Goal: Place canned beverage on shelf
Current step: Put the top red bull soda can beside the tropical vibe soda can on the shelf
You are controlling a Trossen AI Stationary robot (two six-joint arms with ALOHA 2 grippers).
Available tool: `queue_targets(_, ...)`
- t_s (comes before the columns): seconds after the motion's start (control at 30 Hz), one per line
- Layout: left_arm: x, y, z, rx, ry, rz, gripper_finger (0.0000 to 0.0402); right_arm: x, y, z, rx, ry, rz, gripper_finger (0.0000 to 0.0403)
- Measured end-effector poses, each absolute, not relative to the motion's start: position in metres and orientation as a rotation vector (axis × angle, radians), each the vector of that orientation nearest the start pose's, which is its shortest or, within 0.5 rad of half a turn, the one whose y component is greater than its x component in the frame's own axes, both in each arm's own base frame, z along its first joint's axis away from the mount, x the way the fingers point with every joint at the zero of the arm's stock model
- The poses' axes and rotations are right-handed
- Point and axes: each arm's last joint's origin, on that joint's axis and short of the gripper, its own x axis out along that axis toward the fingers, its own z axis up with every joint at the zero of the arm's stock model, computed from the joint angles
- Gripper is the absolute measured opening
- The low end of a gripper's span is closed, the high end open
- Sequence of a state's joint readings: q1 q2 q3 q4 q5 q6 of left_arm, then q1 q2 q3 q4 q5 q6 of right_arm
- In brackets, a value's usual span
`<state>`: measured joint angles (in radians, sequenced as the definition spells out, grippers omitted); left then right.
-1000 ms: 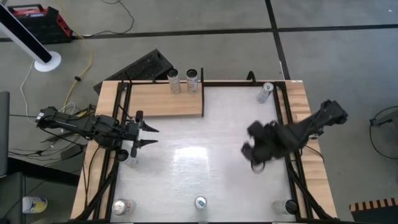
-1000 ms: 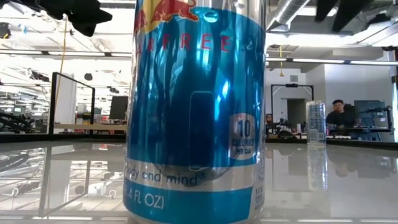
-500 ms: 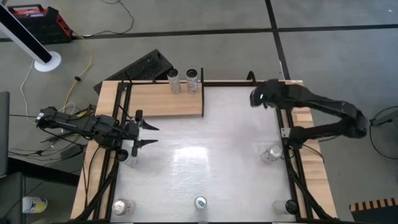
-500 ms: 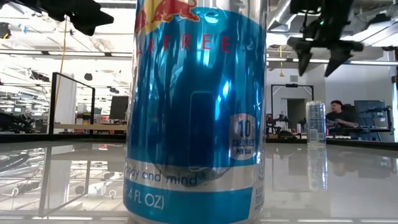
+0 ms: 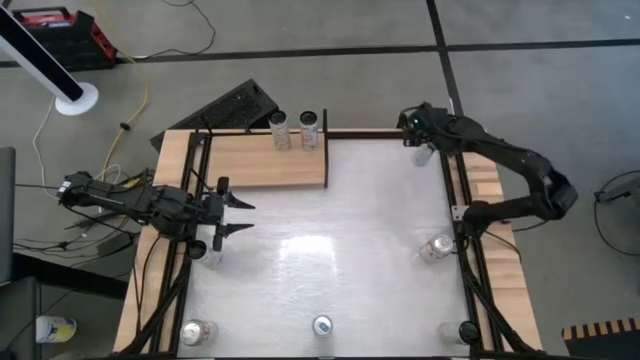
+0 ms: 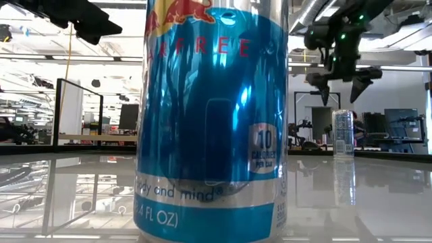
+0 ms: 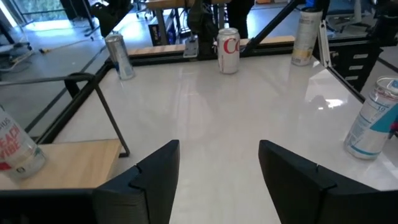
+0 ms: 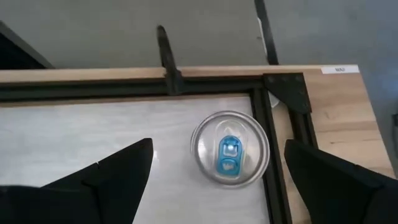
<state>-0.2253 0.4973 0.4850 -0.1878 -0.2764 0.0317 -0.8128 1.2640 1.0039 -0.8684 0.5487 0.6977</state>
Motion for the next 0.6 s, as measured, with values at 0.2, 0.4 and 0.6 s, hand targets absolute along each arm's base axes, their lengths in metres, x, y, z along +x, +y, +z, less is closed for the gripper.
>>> queue_targets(0.2, 0.126, -0.021, 0.266, 0.067, 0.211, 0.05, 0.0206, 0.144, -0.195, 0.252, 0.702, 0.833, -1.602, 0.0388)
queue_targets(0.4, 0.125, -0.021, 0.263, 0.055, 0.236, 0.051, 0.0206, 0.143, -0.209, 0.243, 0.767, 0.845, -1.543, 0.0388)
queue_targets(0.6, 0.124, -0.02, 0.259, 0.002, 0.278, 0.06, 0.0206, 0.141, -0.217, 0.233, 0.797, 0.921, -1.487, 0.0375)
